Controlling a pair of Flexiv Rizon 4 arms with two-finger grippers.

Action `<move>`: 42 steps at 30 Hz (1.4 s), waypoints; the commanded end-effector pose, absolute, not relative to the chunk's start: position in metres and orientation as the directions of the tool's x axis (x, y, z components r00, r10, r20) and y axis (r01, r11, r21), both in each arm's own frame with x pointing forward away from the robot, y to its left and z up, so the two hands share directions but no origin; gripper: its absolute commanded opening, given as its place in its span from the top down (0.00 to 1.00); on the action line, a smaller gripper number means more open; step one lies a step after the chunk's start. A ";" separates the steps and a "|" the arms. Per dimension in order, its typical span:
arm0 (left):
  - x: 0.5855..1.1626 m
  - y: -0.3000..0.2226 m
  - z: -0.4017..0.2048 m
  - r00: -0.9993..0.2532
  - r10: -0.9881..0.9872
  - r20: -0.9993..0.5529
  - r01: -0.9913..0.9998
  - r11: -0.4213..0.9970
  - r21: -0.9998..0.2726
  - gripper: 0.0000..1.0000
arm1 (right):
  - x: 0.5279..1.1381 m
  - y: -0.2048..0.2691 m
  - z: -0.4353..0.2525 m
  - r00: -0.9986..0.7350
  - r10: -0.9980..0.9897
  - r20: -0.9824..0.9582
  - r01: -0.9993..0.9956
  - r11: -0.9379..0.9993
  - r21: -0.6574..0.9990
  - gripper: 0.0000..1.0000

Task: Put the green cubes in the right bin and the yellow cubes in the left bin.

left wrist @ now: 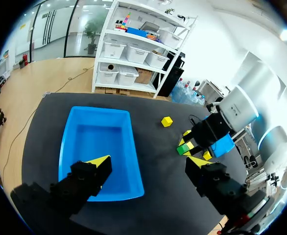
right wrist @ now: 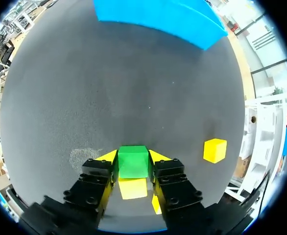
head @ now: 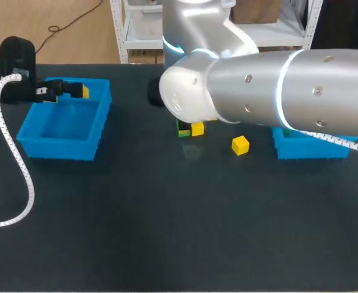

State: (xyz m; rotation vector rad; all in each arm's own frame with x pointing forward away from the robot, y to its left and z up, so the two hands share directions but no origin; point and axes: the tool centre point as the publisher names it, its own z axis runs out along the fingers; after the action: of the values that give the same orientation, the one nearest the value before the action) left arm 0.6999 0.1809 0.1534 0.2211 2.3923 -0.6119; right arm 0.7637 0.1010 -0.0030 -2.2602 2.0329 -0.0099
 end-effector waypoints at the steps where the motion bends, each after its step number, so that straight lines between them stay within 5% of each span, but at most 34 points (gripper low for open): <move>1: 0.700 0.184 0.151 -0.769 0.001 -0.639 0.316 0.870 -0.379 0.00 | 0.758 0.095 0.001 0.097 -0.992 -0.085 -0.979 -0.080 -0.186 1.00; 19: 0.700 0.184 0.151 -0.769 0.001 -0.639 0.316 0.870 -0.379 0.00 | 0.793 0.074 0.116 -0.108 -0.914 -0.391 -0.870 0.278 -0.408 1.00; 42: 0.700 0.184 0.151 -0.769 0.001 -0.639 0.316 0.870 -0.379 0.00 | 0.789 -0.121 0.112 -0.594 -0.488 -0.640 -0.493 0.849 -0.190 1.00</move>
State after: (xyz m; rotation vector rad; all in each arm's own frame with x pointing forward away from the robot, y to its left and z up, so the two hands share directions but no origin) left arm 0.6999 0.1809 0.1534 0.2211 2.3923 -0.6119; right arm 0.8200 -0.0885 0.1212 -0.8729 2.4342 0.2038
